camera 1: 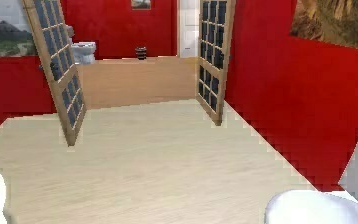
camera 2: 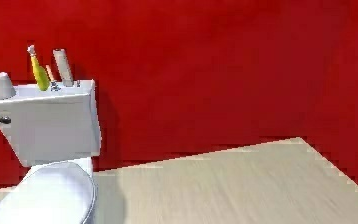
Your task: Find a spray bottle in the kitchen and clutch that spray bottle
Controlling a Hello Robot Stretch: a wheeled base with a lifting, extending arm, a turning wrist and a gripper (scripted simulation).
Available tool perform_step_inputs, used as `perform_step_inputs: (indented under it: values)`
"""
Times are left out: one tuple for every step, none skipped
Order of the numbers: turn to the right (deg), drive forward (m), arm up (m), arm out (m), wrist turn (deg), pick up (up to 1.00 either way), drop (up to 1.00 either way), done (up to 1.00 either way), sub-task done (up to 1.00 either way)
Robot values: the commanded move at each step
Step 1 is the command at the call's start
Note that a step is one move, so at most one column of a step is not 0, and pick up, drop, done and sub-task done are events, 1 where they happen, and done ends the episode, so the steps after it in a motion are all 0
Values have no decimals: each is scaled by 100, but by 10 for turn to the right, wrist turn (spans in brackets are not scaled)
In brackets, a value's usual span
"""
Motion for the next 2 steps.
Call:
perform_step_inputs:
  values:
    - [0, 70, 0, 0, 0, 0, 0, 0, 0]
    - [0, 100, 0, 0, 0, 0, 0, 0, 0]
